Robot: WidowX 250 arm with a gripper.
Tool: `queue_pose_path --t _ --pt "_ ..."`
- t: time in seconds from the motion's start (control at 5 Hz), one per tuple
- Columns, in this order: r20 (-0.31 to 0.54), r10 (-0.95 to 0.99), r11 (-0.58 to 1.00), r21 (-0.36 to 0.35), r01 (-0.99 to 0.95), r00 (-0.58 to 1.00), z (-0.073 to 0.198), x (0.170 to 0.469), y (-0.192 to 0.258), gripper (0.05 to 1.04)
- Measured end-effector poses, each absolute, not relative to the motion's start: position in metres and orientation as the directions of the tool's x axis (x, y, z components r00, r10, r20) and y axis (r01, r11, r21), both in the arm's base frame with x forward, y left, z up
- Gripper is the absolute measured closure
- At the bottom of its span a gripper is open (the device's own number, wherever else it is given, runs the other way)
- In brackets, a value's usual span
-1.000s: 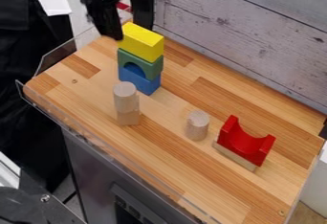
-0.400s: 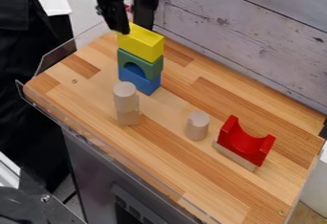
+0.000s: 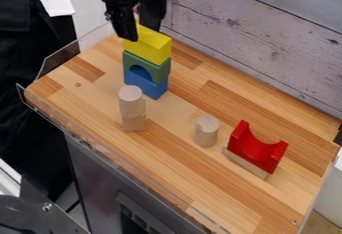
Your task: Put the yellow block on the top left of the table
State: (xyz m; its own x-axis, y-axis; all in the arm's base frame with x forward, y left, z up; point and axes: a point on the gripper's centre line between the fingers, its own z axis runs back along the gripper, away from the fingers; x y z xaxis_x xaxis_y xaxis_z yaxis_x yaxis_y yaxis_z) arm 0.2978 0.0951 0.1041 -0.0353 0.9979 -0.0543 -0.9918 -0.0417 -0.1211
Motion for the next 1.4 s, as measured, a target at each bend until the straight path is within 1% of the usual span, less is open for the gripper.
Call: queue_pose_path --t 0.4,0.6,0.8,1.0,1.4 --pt "-0.071 0.996 -0.053 -0.041 -0.998 -0.050 0.089 0.299 0.093 0.096" --pt "-0.075 0.996 -0.060 -0.046 -0.997 -0.057 0.086 0.301 0.094 0.170" --pt "-0.094 0.993 -0.076 -0.070 -0.995 -0.070 0.084 0.303 0.093 0.462" --pt "-0.102 0.992 -0.081 -0.087 -0.993 -0.072 0.084 0.306 0.091 0.553" --pt "-0.065 0.998 -0.011 -0.081 -0.997 -0.006 0.095 0.308 0.078 0.553"
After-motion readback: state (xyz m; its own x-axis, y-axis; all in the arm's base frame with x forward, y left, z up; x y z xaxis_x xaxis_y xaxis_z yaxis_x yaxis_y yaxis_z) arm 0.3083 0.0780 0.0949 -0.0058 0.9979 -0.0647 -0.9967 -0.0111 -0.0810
